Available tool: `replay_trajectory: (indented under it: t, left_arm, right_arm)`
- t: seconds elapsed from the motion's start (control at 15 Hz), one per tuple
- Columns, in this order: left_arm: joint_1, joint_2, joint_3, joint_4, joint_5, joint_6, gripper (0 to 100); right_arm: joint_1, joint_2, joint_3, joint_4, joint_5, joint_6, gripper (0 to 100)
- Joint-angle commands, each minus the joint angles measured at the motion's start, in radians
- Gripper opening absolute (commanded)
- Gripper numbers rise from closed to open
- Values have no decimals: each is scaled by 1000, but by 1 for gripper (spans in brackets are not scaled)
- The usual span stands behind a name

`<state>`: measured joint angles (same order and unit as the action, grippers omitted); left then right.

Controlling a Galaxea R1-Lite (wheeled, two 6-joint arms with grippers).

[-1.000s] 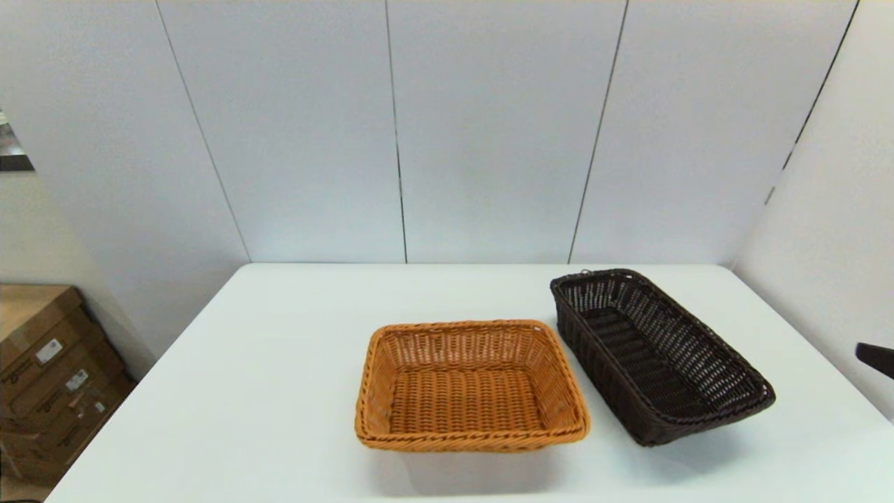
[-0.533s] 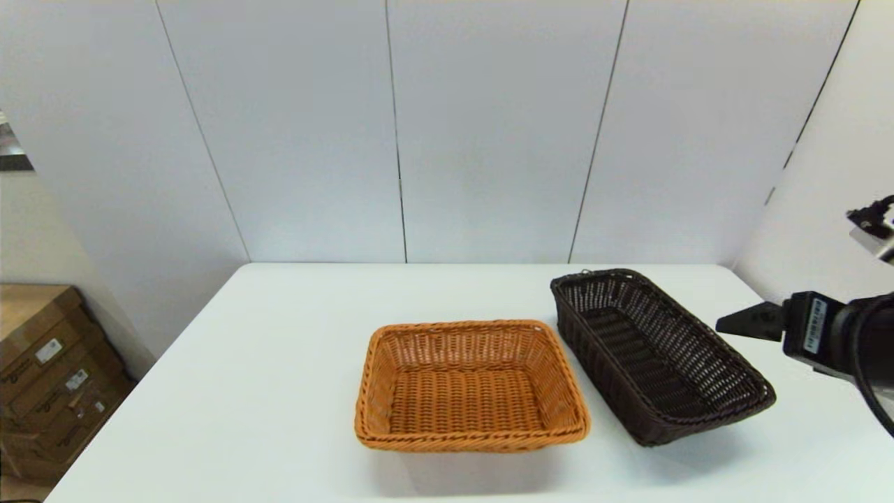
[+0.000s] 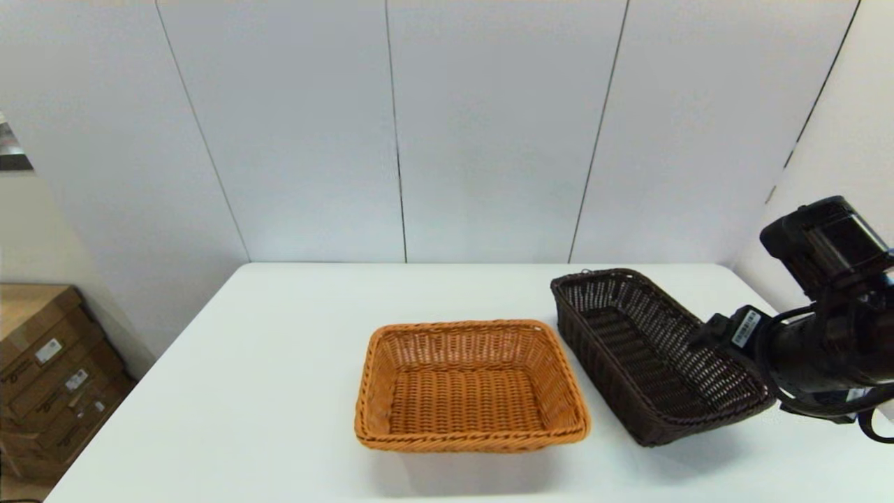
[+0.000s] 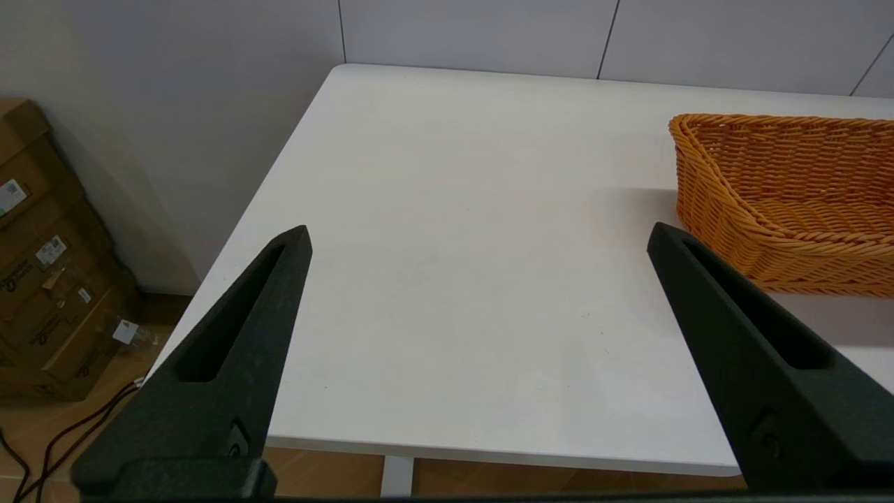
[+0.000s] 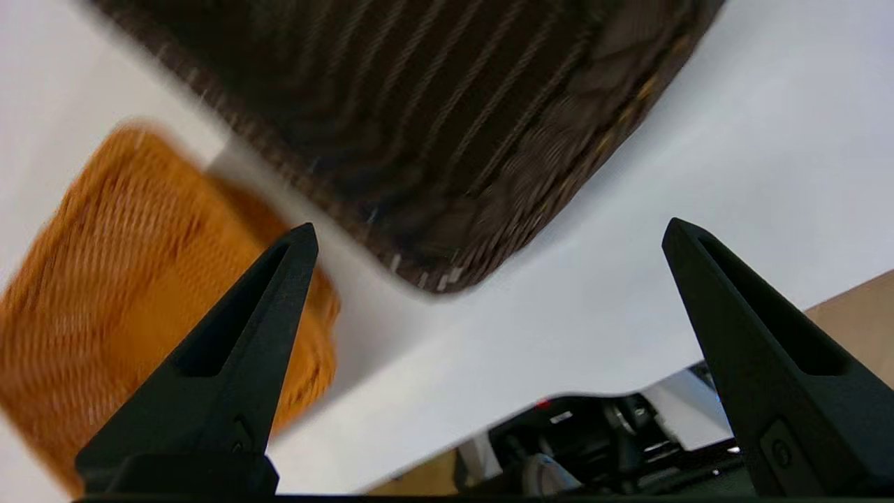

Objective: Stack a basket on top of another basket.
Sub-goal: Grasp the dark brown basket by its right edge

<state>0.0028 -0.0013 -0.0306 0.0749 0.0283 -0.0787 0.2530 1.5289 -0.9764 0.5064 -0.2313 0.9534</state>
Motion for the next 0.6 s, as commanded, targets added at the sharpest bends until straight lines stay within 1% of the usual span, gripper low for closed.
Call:
replay_trajectory:
  t: [0.07, 0.2, 0.47, 0.53, 0.6]
  left_arm:
    - [0, 0, 0, 0, 1, -1, 100]
    - [0, 0, 0, 0, 1, -1, 100]
    - [0, 0, 0, 0, 1, -1, 100]
    - [0, 0, 0, 0, 1, -1, 100]
    - [0, 0, 0, 0, 1, -1, 100]
  right_arm:
    - [-40, 71, 2, 3, 0, 16, 100]
    - [-47, 100, 4, 4, 3, 44, 100]
    - [-74, 181, 5, 4, 17, 45, 100]
    - [-77, 194, 7, 3, 24, 47, 100]
    - [-86, 214, 12, 1, 47, 45, 100]
